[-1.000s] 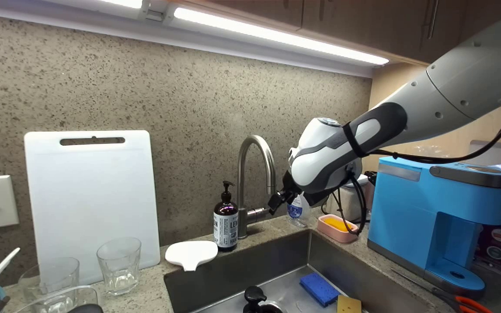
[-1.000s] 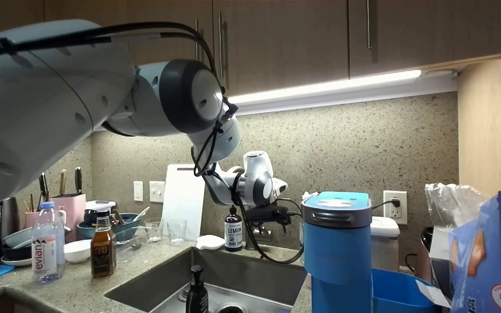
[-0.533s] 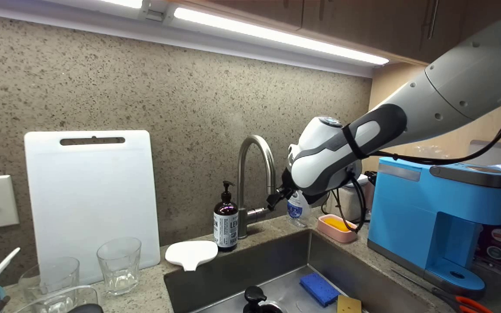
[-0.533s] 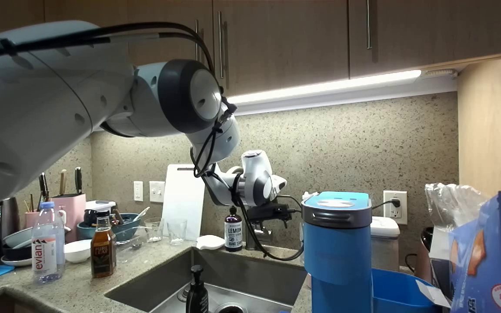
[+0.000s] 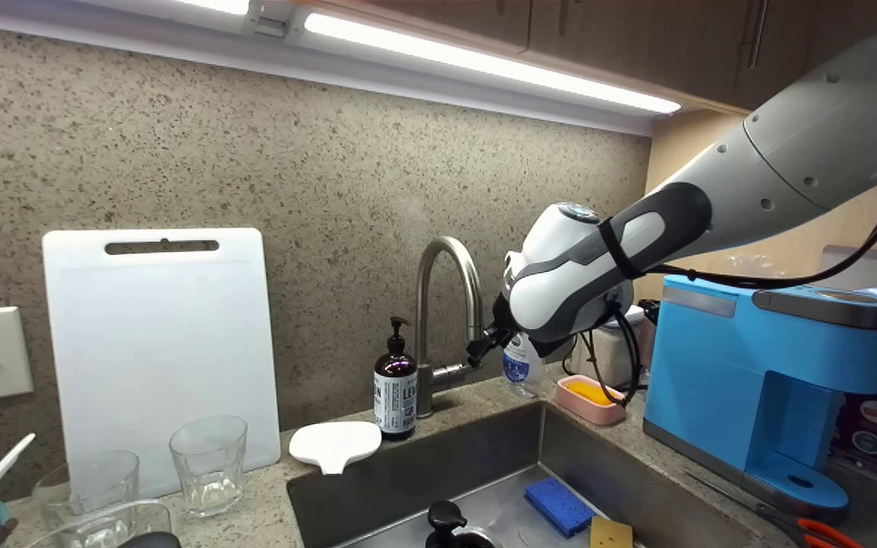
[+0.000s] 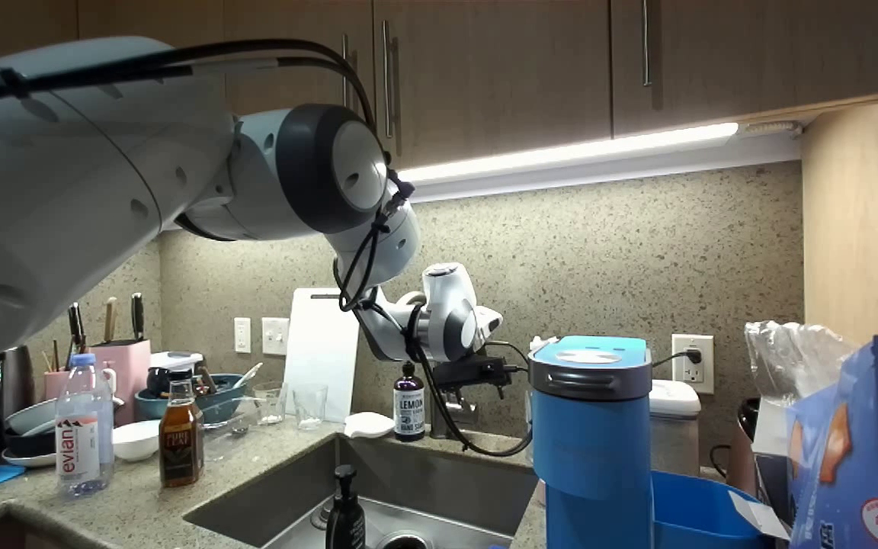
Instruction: Open the tab
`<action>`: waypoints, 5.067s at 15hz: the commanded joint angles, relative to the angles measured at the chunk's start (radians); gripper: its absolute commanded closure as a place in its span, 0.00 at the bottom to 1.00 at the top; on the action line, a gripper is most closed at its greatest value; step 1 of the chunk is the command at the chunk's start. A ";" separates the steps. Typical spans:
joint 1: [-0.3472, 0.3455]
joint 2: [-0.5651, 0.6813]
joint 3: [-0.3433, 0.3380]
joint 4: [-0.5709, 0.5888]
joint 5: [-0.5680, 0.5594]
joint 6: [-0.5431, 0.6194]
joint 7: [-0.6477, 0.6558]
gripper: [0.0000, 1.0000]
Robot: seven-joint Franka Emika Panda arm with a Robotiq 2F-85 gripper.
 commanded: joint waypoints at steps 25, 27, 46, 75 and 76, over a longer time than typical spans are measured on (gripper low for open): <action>0.026 0.006 -0.044 0.008 -0.022 0.008 0.059 0.00; 0.032 0.006 -0.051 0.008 -0.023 0.007 0.065 0.00; 0.109 0.019 -0.153 0.026 -0.109 0.022 0.102 0.00; 0.098 0.014 -0.136 0.022 -0.099 0.018 0.096 0.00; 0.092 0.012 -0.124 0.020 -0.094 0.017 0.094 0.00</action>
